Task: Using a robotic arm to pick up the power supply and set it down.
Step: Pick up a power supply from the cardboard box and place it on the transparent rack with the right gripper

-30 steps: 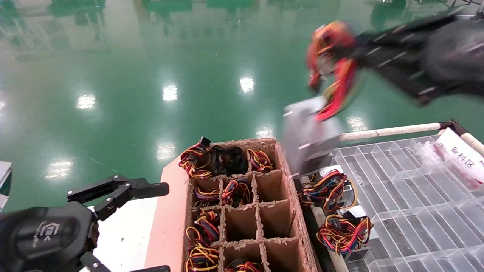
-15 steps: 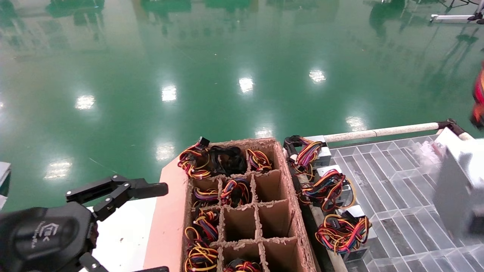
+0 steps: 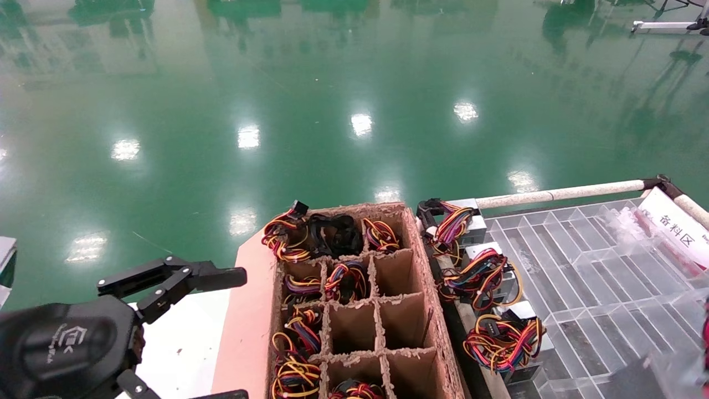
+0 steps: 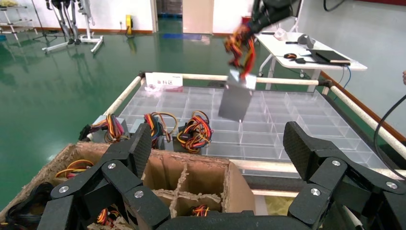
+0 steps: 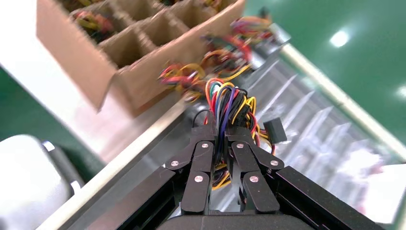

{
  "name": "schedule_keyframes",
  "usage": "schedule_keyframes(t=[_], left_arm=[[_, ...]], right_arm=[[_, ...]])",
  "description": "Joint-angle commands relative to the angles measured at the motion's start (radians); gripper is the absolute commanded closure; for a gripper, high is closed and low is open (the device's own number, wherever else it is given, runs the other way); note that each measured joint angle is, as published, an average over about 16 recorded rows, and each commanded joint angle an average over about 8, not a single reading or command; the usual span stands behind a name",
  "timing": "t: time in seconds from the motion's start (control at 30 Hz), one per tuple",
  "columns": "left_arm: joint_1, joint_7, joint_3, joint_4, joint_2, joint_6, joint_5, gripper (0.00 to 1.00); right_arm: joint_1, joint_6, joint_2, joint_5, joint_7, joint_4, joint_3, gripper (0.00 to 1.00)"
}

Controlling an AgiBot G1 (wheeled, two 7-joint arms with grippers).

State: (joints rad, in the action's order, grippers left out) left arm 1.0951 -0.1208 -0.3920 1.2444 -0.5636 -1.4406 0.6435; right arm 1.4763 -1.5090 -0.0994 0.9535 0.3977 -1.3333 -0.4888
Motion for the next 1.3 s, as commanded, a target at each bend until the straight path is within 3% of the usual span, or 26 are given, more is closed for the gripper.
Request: schedule_keyframes(t=[0.03, 0.43, 0.63, 0.93, 1.3], left_arm=[[0.000, 0.000, 0.000, 0.000, 0.000, 0.000, 0.000, 0.00], [0.000, 0.000, 0.000, 0.000, 0.000, 0.000, 0.000, 0.00], [0.000, 0.000, 0.000, 0.000, 0.000, 0.000, 0.000, 0.00], [0.000, 0.000, 0.000, 0.000, 0.000, 0.000, 0.000, 0.00], [0.000, 0.000, 0.000, 0.000, 0.000, 0.000, 0.000, 0.00]], right_arm=[[-0.021, 0.006, -0.015, -0.025, -0.023, -0.001, -0.049, 1.00], [-0.067, 0.278, 0.004, -0.180, -0.202, -0.013, -0.263, 1.00], [-0.102, 0.362, 0.031, -0.245, -0.283, -0.016, -0.338, 1.00], [-0.138, 0.411, 0.045, -0.290, -0.338, -0.017, -0.394, 1.00], [-0.142, 0.393, 0.088, -0.277, -0.336, -0.019, -0.398, 1.00]])
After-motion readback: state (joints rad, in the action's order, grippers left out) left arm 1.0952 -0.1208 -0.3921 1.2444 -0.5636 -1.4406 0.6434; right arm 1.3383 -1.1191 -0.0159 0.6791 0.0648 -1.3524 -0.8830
